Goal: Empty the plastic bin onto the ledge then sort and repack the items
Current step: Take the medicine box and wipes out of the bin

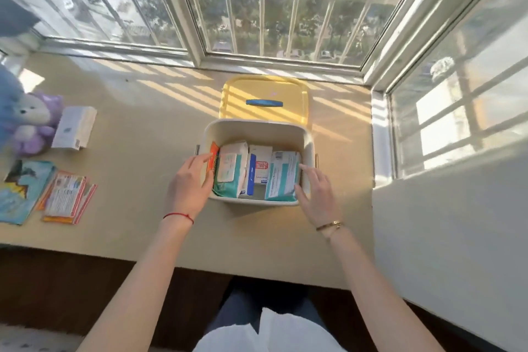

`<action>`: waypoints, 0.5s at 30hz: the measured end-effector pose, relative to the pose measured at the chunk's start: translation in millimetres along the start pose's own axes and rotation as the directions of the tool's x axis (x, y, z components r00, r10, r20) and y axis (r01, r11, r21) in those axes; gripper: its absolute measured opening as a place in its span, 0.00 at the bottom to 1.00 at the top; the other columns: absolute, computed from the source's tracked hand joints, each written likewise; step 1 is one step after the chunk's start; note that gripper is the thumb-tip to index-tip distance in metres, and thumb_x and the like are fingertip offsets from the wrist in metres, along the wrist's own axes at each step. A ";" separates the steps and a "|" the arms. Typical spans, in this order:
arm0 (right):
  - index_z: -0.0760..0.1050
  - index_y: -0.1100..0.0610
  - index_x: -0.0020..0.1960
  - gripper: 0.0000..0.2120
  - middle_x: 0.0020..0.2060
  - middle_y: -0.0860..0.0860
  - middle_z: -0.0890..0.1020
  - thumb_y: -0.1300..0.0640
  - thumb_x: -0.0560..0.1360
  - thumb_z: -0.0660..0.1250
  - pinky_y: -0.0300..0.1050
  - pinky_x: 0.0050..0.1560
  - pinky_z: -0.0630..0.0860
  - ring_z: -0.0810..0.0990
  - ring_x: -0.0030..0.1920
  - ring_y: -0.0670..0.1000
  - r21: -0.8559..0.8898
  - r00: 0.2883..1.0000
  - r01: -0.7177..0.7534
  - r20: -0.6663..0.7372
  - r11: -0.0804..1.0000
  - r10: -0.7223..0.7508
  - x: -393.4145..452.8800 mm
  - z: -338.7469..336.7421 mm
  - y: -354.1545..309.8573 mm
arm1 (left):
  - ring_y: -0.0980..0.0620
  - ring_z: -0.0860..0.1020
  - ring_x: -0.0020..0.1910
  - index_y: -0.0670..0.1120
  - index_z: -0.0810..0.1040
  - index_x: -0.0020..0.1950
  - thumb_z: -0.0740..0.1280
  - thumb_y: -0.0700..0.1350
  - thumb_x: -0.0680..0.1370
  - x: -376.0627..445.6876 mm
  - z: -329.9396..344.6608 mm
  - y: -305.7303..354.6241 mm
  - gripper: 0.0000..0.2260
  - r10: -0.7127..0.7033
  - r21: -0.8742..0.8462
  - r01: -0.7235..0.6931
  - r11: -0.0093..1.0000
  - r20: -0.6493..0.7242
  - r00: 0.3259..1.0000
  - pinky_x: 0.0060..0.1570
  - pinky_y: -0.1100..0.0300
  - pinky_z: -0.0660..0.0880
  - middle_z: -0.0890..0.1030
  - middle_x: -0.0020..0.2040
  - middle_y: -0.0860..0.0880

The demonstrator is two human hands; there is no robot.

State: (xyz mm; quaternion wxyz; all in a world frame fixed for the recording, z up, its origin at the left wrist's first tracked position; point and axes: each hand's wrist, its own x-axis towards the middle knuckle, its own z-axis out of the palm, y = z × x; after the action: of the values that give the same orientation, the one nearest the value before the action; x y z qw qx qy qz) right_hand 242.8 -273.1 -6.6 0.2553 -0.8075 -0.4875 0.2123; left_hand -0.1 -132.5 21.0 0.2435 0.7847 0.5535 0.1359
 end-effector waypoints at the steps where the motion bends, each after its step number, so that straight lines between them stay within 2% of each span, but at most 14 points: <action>1: 0.70 0.58 0.69 0.21 0.61 0.54 0.76 0.59 0.77 0.67 0.44 0.65 0.71 0.73 0.63 0.52 0.015 1.000 0.007 0.019 1.000 -0.007 11.8 8.8 0.7 | 0.46 0.79 0.53 0.50 0.75 0.66 0.66 0.42 0.77 5.3 5.6 -4.1 0.17 -0.020 0.001 0.020 1.000 0.011 1.000 0.51 0.51 0.77 0.79 0.58 0.49; 3: 0.70 0.58 0.69 0.20 0.62 0.54 0.76 0.58 0.78 0.66 0.48 0.66 0.73 0.73 0.64 0.52 0.016 0.997 0.021 0.072 1.000 -0.022 32.8 27.1 2.5 | 0.44 0.79 0.53 0.48 0.76 0.65 0.66 0.41 0.77 16.1 19.1 -11.7 0.16 -0.049 0.009 0.049 0.999 0.035 0.998 0.51 0.50 0.77 0.79 0.58 0.47; 6: 0.69 0.57 0.69 0.20 0.62 0.53 0.75 0.57 0.78 0.64 0.50 0.67 0.71 0.72 0.64 0.52 0.005 0.993 0.003 0.119 1.000 -0.003 58.7 53.0 12.2 | 0.44 0.79 0.54 0.46 0.76 0.65 0.66 0.40 0.78 32.3 42.8 -20.8 0.15 -0.086 0.005 0.086 0.996 0.068 0.994 0.48 0.54 0.74 0.79 0.59 0.46; 12: 0.66 0.57 0.72 0.22 0.66 0.53 0.73 0.55 0.79 0.64 0.45 0.69 0.64 0.70 0.67 0.52 0.026 0.975 -0.063 0.214 0.998 0.056 94.2 104.0 21.7 | 0.44 0.78 0.54 0.44 0.76 0.66 0.66 0.39 0.78 57.2 80.1 -45.0 0.16 -0.117 -0.040 0.121 0.992 0.092 0.989 0.51 0.53 0.74 0.78 0.60 0.44; 15: 0.66 0.54 0.72 0.22 0.62 0.52 0.75 0.53 0.79 0.64 0.48 0.65 0.71 0.73 0.61 0.50 0.098 0.960 -0.063 0.278 0.993 0.034 106.8 135.0 12.3 | 0.46 0.79 0.53 0.44 0.76 0.65 0.67 0.38 0.77 60.9 89.3 -62.0 0.16 -0.097 -0.066 0.100 0.993 0.053 0.994 0.52 0.53 0.76 0.79 0.60 0.46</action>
State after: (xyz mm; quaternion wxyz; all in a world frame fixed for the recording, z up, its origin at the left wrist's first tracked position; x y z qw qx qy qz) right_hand 217.7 -154.5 -129.5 0.2220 -0.7671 -0.4865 0.3543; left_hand 14.7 -79.7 -90.9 0.2906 0.7508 0.5803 0.1231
